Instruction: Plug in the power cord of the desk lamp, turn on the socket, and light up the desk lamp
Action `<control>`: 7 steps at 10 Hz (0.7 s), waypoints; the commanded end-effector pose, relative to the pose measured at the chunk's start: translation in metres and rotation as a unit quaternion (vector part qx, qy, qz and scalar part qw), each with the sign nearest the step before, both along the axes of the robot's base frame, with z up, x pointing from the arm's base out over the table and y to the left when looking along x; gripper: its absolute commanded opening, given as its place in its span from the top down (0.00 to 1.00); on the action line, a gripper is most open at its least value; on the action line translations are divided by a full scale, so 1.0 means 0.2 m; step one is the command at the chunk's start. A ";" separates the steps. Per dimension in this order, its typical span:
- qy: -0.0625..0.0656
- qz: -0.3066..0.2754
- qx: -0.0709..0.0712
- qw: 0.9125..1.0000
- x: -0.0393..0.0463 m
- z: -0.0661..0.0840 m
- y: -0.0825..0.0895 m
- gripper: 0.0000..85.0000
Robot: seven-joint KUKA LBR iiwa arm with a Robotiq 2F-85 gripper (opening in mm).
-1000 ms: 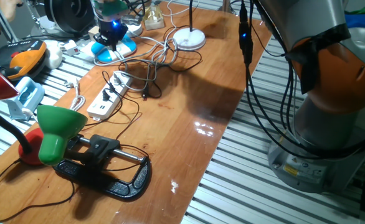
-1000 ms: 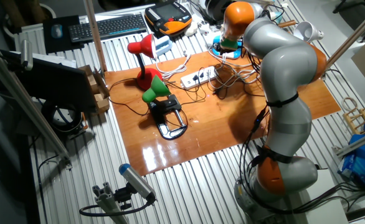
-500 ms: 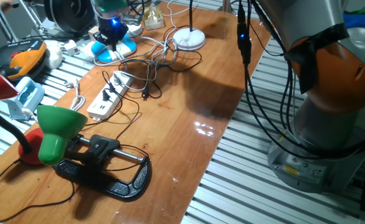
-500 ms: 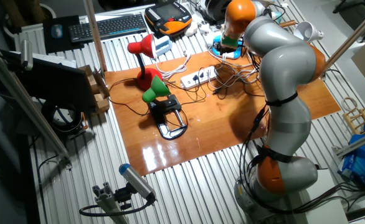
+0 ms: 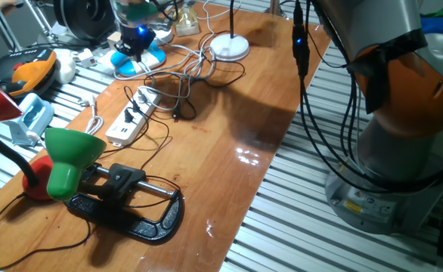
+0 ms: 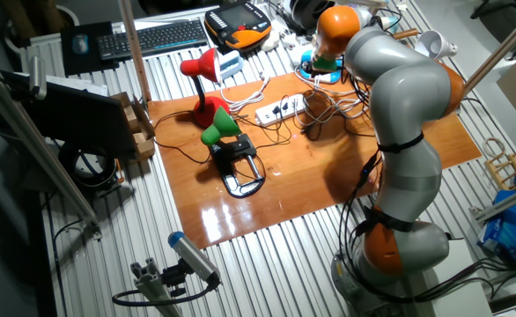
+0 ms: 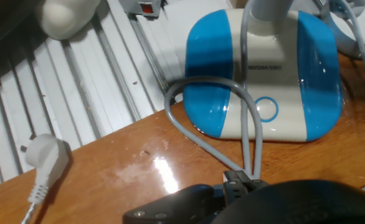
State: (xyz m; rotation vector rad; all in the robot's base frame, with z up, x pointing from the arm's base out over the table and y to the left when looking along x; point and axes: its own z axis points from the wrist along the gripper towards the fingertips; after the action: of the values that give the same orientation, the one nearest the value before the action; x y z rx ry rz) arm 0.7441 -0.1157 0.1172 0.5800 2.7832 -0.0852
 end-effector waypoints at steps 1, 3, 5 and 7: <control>-0.003 -0.002 -0.002 1.000 0.001 -0.01 -0.02 1.00; -0.006 -0.009 -0.008 1.000 0.015 -0.02 -0.07 1.00; -0.009 -0.007 -0.015 1.000 0.051 -0.04 -0.12 1.00; -0.011 -0.012 -0.024 1.000 0.091 -0.05 -0.16 1.00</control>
State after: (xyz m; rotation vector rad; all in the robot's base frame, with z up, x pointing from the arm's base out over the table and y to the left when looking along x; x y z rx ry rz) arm 0.7625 -0.1482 0.1064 0.5972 2.7458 -0.1494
